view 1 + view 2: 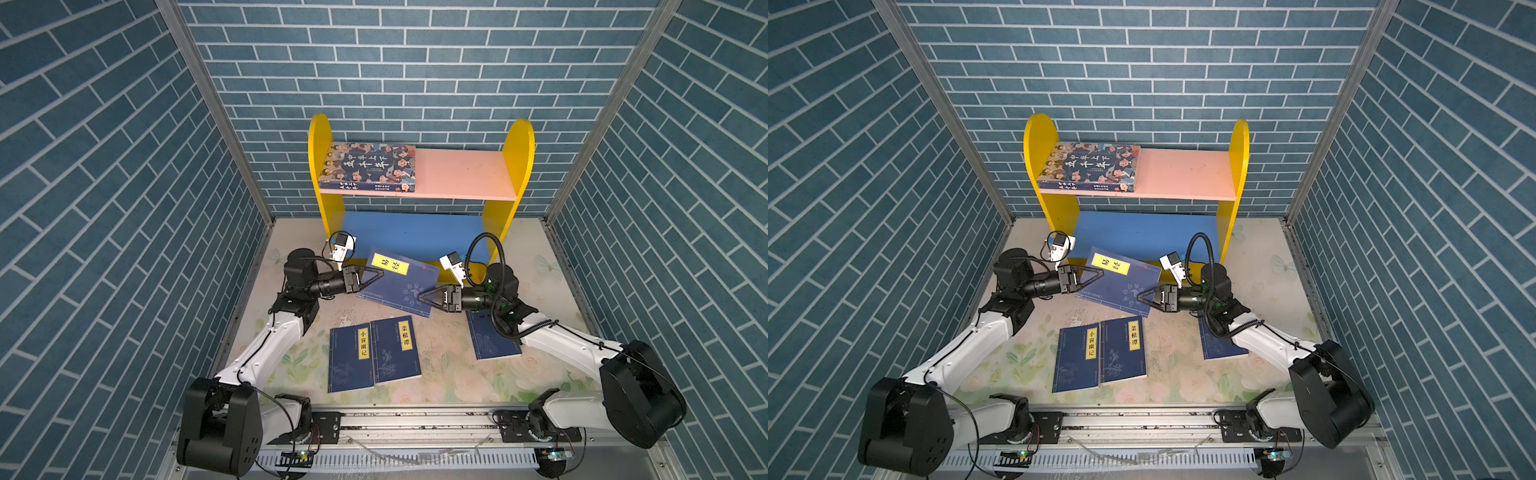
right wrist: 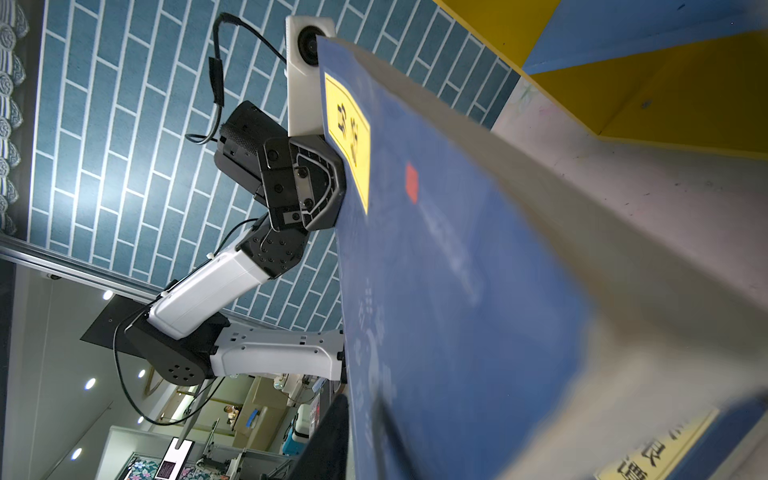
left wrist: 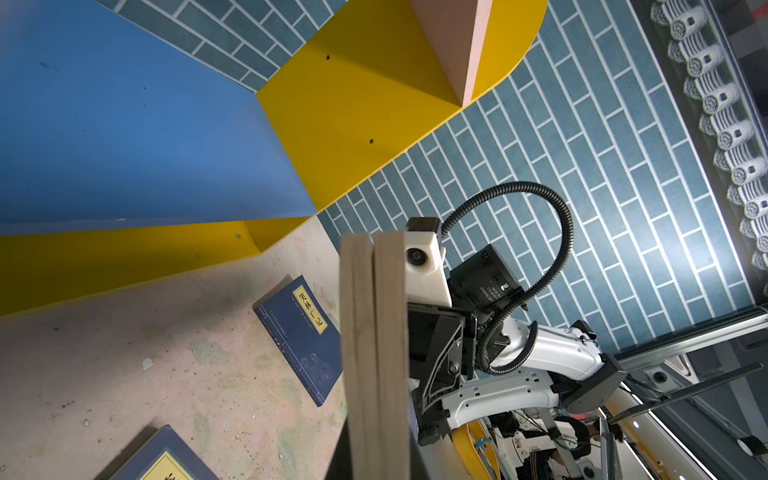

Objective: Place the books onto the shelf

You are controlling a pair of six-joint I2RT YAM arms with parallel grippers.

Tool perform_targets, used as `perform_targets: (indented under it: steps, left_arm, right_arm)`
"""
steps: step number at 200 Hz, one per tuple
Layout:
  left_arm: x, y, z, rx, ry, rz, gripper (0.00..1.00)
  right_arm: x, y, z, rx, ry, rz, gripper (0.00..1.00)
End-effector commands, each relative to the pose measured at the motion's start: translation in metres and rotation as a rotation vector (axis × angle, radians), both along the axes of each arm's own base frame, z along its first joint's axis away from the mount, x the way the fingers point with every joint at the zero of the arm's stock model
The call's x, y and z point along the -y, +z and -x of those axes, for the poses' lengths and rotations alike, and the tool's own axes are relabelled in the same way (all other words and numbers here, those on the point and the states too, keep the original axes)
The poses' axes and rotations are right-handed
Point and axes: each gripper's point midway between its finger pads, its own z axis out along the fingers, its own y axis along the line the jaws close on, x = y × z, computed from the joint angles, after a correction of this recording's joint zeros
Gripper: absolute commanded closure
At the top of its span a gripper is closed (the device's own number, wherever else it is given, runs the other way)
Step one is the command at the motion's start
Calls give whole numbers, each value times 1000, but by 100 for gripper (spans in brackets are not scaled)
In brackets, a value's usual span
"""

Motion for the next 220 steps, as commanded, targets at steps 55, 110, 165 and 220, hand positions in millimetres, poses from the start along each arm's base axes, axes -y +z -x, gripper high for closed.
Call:
perform_targets:
  steps: [55,110,165,220]
  left_arm:
    - [-12,8,-12,28,104,27,100]
    - [-19,-11,-19,-8,157,-10,100]
    - [-36,-26,-31,-17,256,-110,80]
    - [-61,-21,-38,-5,340,-171,32]
  right_arm:
    - [-7,14,-15,-10,-24,-145,63]
    - [-14,7,-25,-39,-45,-168,81]
    - [-20,7,-37,-41,-65,-168,100]
    - [-20,11,-51,-31,-87,-141,100]
